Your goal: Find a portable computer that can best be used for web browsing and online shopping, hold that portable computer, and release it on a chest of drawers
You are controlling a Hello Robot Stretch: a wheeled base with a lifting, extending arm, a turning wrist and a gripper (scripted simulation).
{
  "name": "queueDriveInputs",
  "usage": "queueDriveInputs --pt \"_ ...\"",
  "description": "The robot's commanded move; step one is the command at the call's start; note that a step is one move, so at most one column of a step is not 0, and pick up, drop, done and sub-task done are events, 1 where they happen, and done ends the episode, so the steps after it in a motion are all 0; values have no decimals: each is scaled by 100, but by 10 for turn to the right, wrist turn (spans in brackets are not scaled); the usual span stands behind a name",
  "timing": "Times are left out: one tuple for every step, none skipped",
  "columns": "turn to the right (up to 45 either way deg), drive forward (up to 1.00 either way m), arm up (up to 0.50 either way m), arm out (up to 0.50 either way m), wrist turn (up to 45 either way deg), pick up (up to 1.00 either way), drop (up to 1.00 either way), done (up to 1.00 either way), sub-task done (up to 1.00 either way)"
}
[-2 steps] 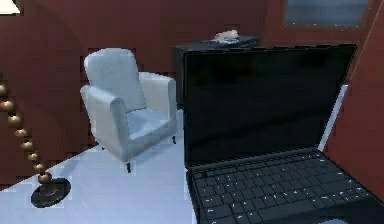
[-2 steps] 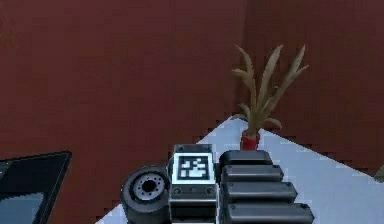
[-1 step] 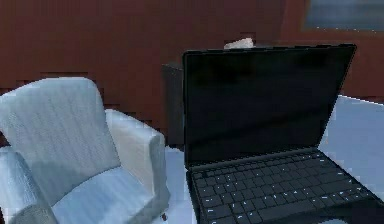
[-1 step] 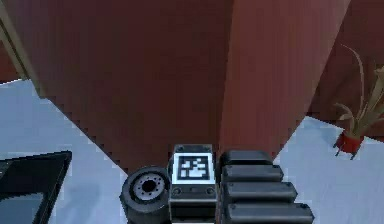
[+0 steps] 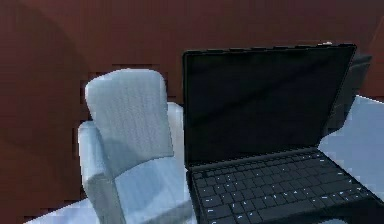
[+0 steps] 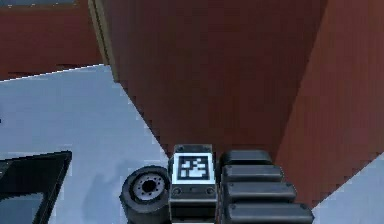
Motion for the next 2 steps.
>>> queueDriveInputs --pt "0 10 0 0 0 0 0 0 0" --pt "450 0 0 0 0 0 0 0 0"
